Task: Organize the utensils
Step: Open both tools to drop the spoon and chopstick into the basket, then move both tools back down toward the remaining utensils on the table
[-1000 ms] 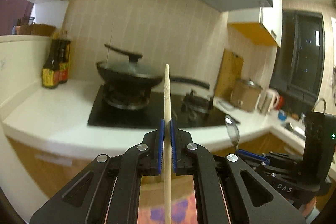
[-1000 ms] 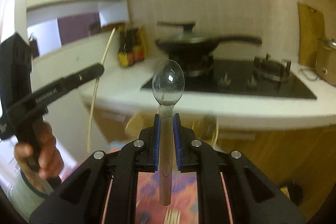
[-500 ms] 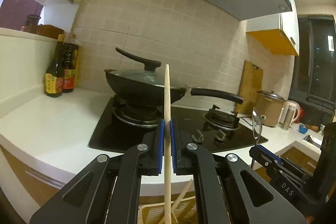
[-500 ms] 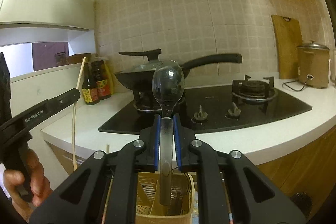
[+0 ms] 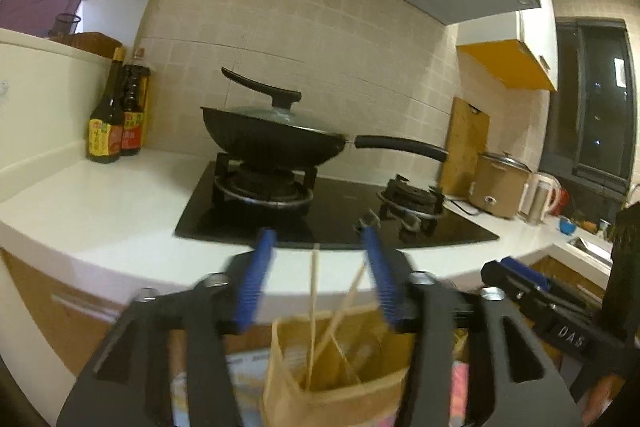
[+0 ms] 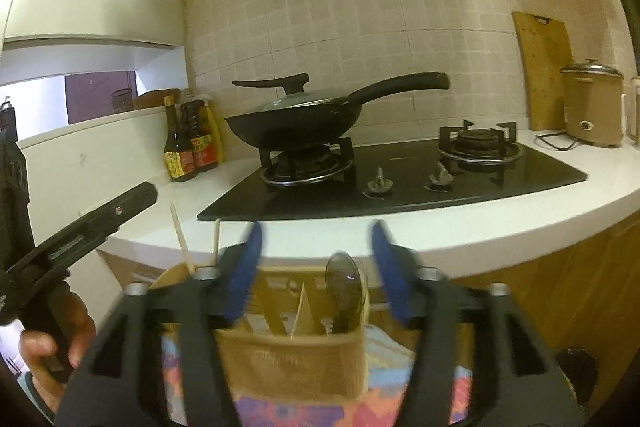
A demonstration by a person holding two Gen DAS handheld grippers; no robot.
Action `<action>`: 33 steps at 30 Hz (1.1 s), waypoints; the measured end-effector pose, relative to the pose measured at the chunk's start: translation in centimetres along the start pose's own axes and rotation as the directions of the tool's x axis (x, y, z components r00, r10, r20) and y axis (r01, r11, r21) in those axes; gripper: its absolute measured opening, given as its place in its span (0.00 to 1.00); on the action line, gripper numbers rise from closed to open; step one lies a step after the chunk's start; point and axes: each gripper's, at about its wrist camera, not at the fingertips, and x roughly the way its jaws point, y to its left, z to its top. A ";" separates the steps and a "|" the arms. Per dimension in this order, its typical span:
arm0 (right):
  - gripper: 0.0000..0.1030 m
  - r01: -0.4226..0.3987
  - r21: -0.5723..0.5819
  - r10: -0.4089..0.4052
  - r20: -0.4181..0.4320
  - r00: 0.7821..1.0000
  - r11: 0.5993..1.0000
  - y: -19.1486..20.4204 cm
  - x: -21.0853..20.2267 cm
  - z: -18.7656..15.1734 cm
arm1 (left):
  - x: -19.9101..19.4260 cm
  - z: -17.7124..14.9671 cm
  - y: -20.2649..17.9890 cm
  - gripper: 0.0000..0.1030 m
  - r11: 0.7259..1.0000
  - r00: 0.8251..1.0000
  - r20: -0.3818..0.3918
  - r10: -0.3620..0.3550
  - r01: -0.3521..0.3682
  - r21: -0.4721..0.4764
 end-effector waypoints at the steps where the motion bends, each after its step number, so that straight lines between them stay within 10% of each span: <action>1: 0.54 0.001 -0.010 -0.001 -0.006 1.000 1.000 0.1 -0.9 -0.1 | -0.9 0.0 0.0 0.59 1.000 1.000 -0.006 -0.009 0.009 0.003; 9: 0.54 -0.017 0.003 0.017 -0.166 0.986 1.000 0.5 -6.4 -0.4 | -8.4 -0.2 -1.2 0.71 0.998 0.994 -0.090 -0.061 0.061 -0.002; 16: 0.54 -0.029 0.015 0.033 -0.410 0.912 0.999 1.2 -9.2 -3.5 | -12.1 -3.5 -1.8 0.70 1.000 0.961 -0.277 -0.016 0.013 -0.013; 23: 0.45 -0.001 -0.007 -0.003 -0.573 0.819 1.000 1.2 -10.1 -9.5 | -12.8 -10.3 -1.2 0.61 0.999 0.864 -0.503 -0.001 -0.024 -0.044; 27: 0.30 0.001 0.036 0.024 -0.691 0.723 0.999 -0.1 -9.3 -13.2 | -12.3 -13.8 -0.4 0.55 0.997 0.793 -0.609 0.003 -0.048 -0.059; 33: 0.24 -0.018 0.059 0.056 -0.744 0.666 0.998 -0.5 -8.6 -15.7 | -11.9 -16.6 -0.3 0.47 0.997 0.742 -0.670 0.005 -0.059 -0.058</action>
